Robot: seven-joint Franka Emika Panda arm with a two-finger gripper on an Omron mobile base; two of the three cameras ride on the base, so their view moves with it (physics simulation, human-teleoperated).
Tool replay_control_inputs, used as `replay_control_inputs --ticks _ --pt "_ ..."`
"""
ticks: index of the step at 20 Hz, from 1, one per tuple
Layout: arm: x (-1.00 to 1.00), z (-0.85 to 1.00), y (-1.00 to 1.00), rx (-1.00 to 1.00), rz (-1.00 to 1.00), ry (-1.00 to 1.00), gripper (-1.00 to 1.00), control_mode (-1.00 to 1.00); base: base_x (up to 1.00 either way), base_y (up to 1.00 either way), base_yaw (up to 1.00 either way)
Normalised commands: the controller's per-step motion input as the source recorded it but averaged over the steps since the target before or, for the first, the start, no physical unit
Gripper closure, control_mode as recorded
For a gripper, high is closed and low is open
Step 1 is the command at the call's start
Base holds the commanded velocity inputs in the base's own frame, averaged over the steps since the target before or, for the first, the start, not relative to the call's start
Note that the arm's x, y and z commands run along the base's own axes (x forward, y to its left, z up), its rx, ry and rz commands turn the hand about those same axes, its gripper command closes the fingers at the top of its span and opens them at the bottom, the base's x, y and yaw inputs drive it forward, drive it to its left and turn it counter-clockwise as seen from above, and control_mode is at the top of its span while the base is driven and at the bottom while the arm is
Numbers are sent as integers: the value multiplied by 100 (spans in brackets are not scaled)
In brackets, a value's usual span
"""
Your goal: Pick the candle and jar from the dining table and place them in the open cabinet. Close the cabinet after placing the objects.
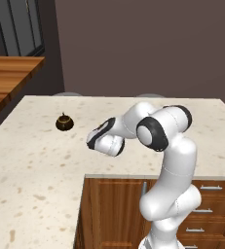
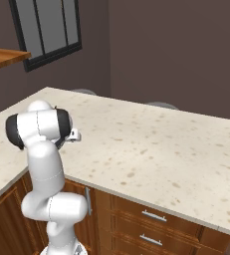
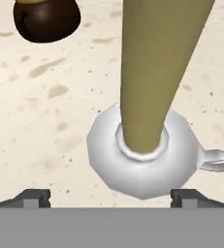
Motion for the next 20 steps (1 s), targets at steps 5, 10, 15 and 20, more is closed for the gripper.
replay_control_inputs --ticks 5,10,15,20 --pt "-10 4 0 -5 0 -1 -100 -100 0 0 0" --pt "0 26 0 -5 0 -3 -100 -100 0 0 0" --pt "3 31 0 -3 0 -3 -100 -100 0 0 0" --pt "17 21 0 0 -1 -1 -100 -100 0 0 0"
